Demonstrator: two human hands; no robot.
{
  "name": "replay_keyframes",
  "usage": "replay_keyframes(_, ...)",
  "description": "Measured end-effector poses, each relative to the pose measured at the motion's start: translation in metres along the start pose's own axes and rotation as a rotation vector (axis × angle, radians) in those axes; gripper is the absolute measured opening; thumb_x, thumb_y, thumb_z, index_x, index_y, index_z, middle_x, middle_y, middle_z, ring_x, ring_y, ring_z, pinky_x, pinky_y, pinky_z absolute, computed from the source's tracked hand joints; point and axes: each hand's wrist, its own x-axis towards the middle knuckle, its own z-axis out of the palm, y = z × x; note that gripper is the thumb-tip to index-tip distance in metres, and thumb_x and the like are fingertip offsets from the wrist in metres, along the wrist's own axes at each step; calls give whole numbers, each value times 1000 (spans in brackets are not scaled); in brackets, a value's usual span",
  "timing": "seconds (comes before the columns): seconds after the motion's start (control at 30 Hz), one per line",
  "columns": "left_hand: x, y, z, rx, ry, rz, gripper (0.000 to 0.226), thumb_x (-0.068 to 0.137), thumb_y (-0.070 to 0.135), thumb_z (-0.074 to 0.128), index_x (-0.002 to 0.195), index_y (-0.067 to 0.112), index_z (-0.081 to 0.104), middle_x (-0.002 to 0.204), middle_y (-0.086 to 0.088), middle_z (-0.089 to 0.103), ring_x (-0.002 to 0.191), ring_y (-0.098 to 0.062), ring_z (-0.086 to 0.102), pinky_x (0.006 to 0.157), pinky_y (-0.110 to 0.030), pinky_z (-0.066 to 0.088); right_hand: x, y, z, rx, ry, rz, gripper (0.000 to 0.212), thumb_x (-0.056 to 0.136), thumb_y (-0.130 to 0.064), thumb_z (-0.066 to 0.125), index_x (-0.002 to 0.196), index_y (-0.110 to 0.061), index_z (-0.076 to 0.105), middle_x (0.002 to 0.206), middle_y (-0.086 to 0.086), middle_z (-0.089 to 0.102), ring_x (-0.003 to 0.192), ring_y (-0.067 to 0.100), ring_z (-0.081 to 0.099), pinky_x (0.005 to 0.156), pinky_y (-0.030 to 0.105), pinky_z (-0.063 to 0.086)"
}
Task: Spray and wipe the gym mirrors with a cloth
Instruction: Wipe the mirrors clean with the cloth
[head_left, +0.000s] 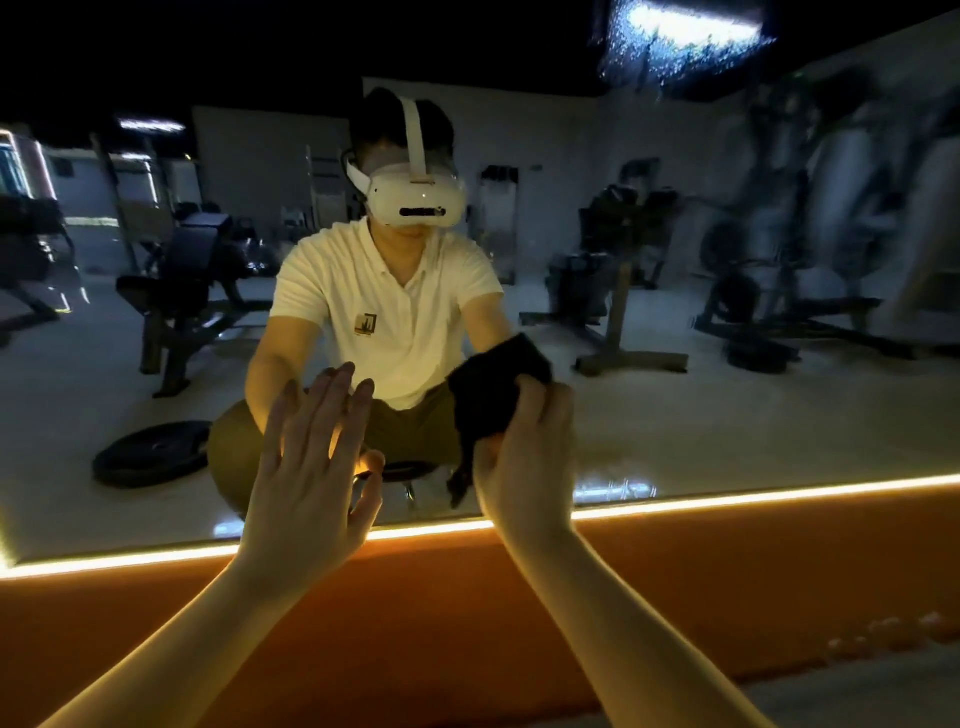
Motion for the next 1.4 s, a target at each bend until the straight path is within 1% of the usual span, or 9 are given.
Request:
replay_keyframes(0.23, -2, 0, 7, 24, 10, -35, 83, 92, 35, 67, 158, -3, 34, 170, -25, 22, 158, -41, 22, 123, -66, 23, -14, -12, 14, -125, -87, -507, 61, 92, -30, 62, 147, -12, 44, 128, 17, 52, 112, 28, 60, 88, 42, 60)
replay_keyframes(0.47, 0, 7, 10, -4, 6, -82, 83, 90, 30, 69, 158, -3, 36, 170, -25, 19, 158, -44, 19, 120, -70, 24, 67, 84, -50, -337, 193, -77, 58, 102, -31, 60, 152, -8, 42, 125, 21, 54, 107, 28, 54, 85, 43, 53)
replay_keyframes(0.63, 1, 8, 11, -10, -11, -101, 82, 91, 31, 68, 159, -1, 35, 171, -24, 17, 159, -42, 17, 121, -70, 24, 75, 65, -42, -118, 343, 74, 52, 91, -16, 71, 135, -7, 45, 131, 21, 53, 116, 32, 57, 87, 47, 60)
replay_keyframes(0.73, 2, 7, 11, -13, 4, -96, 82, 91, 30, 69, 159, -1, 35, 171, -24, 19, 159, -41, 19, 122, -69, 24, 61, 16, -21, -33, 267, -28, 49, 91, -21, 62, 136, -8, 48, 147, 18, 47, 136, 32, 47, 111, 47, 48)
replay_keyframes(0.8, 2, 6, 9, -17, 18, -99, 83, 91, 29, 70, 159, -2, 35, 171, -23, 21, 159, -39, 20, 123, -66, 23, 42, -19, -3, -98, 115, -163, 54, 98, -24, 58, 147, -8, 41, 166, 17, 26, 155, 34, 21, 125, 47, 27)
replay_keyframes(0.87, 2, 4, 8, -20, 38, -87, 84, 90, 29, 72, 159, -3, 35, 170, -23, 22, 159, -38, 21, 123, -66, 23, 20, -39, 14, -138, -23, -371, 58, 107, -36, 44, 158, -12, 30, 171, 16, 8, 159, 33, 2, 129, 49, 12)
replay_keyframes(1.0, 2, 0, 8, -4, 69, -56, 86, 88, 29, 73, 157, -4, 33, 169, -26, 24, 157, -42, 24, 122, -67, 25, 9, -26, 26, -215, -142, -670, 59, 110, -49, 32, 163, -23, 27, 173, 11, 7, 160, 30, 0, 129, 48, 5)
replay_keyframes(1.23, 9, 2, 9, -8, 59, -83, 79, 89, 31, 73, 154, -2, 43, 168, -25, 25, 157, -42, 24, 120, -69, 26, 78, 60, -30, -187, 246, -157, 61, 111, -48, 30, 163, -17, 17, 168, 23, 19, 153, 44, 24, 120, 64, 28)
replay_keyframes(1.4, 27, 2, -1, -9, 92, -65, 76, 91, 30, 73, 153, -2, 45, 167, -24, 29, 156, -41, 27, 117, -70, 30, 95, 56, -38, -81, 205, 157, 74, 106, -61, 21, 165, -15, 18, 170, 23, 12, 157, 40, 13, 124, 61, 19)
